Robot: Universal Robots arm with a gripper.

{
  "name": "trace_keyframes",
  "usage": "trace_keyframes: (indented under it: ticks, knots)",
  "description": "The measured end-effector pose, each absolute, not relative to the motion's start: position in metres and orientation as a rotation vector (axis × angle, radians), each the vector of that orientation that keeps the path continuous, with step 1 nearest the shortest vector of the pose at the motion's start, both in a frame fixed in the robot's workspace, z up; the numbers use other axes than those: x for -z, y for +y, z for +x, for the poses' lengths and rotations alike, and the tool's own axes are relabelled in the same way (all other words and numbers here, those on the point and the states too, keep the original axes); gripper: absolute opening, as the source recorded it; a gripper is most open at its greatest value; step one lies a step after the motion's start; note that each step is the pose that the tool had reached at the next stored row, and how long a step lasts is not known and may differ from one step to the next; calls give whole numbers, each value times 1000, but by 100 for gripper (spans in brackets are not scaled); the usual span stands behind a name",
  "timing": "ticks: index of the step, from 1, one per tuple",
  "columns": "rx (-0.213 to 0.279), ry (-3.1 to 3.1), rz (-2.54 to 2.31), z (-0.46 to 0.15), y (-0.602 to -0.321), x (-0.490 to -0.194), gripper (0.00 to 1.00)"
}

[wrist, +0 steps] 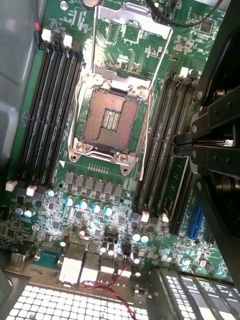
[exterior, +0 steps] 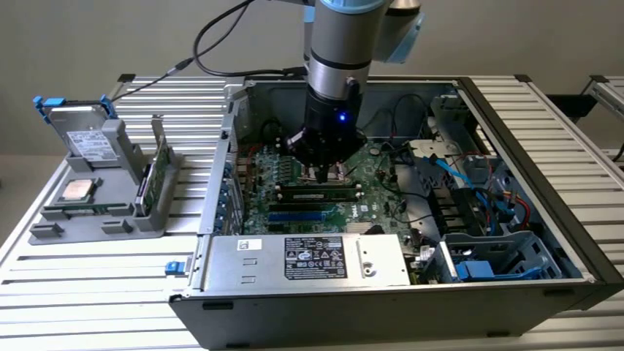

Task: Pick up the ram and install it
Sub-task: 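Press down the ram until it locks into place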

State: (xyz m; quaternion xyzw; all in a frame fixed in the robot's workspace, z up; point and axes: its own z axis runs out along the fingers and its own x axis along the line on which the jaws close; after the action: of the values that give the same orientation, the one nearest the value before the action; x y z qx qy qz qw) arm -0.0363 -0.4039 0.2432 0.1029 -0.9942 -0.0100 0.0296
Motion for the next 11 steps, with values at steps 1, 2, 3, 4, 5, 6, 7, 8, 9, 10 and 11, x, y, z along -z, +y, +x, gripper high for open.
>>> trace_keyframes:
  ticks: [1,2,3,4,5,6,7,8,9,10,11]
  knots:
    - [31,-3068,296,-36,-404,-243,10]
    - [32,-3070,274,-36,-404,-243,10]
    - [32,-3072,253,-36,-404,-243,10]
    - [32,-3074,232,-36,-404,-243,10]
    - [33,-3075,212,-36,-404,-243,10]
    - [33,-3077,191,-36,-404,-243,10]
    - [33,-3078,169,-36,-404,-243,10]
    - [33,-3080,149,-36,-404,-243,10]
    - [34,-3081,128,-36,-404,-243,10]
    - [34,-3082,107,-36,-404,-243,10]
    - [34,-3082,85,-36,-404,-243,10]
